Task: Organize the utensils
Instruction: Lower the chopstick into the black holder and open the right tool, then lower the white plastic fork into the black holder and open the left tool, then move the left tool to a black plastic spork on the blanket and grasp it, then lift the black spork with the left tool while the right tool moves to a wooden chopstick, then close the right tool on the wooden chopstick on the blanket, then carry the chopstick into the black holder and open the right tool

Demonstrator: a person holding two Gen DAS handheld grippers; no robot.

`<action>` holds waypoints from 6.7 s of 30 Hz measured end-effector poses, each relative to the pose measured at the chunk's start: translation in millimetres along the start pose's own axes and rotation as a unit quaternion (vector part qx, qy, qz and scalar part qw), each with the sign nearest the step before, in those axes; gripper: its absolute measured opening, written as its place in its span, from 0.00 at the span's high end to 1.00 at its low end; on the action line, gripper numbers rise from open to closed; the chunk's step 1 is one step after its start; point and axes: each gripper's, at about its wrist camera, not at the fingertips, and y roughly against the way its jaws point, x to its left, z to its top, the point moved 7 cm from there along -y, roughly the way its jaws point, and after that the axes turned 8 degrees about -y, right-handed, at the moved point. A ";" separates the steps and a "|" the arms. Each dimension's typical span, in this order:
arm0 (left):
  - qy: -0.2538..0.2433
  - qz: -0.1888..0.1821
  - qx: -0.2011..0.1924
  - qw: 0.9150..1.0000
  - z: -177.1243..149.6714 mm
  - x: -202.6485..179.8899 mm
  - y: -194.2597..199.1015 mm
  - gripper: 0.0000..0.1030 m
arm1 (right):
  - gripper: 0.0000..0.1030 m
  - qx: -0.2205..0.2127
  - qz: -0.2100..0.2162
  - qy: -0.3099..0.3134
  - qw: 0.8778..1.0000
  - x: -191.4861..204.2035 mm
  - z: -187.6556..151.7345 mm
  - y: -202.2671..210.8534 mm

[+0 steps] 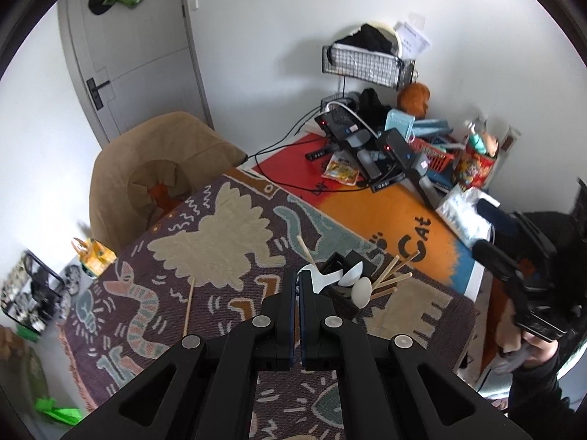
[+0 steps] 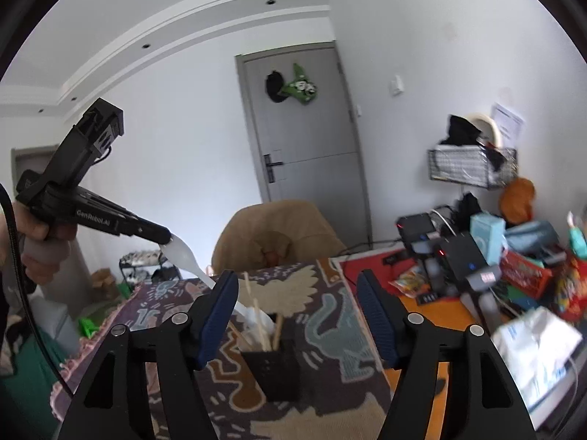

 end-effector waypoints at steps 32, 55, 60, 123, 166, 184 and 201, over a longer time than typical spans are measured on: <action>0.035 -0.066 0.012 0.997 16.4 -38.3 -44.0 0.93 | 0.13 0.050 -0.049 -0.134 0.988 -41.0 -104.4 -4.1; 0.148 -0.056 -0.106 0.982 -67.7 36.1 -19.0 0.12 | 0.01 0.094 -0.038 -0.132 0.986 -4.7 -125.2 -31.2; 0.176 -0.039 -0.113 0.977 -101.4 66.2 -18.4 0.12 | 0.01 0.109 -0.031 -0.114 0.987 19.2 -133.2 -44.8; 0.187 0.035 0.168 0.967 -214.1 195.2 -180.0 0.69 | 0.01 0.232 -0.015 -0.091 0.968 88.1 -187.8 -155.2; 0.323 0.097 -0.049 0.940 -277.3 253.0 6.1 0.69 | 0.38 0.335 -0.106 0.085 0.932 232.5 -237.6 -321.5; 0.329 0.075 -0.068 0.939 -268.7 236.9 12.0 0.69 | 0.94 0.356 0.032 -0.011 0.934 191.3 -202.0 -265.0; 0.315 0.059 -0.079 0.944 -250.3 211.8 12.8 0.69 | 0.95 0.238 0.069 -0.023 0.969 170.1 -128.7 -157.8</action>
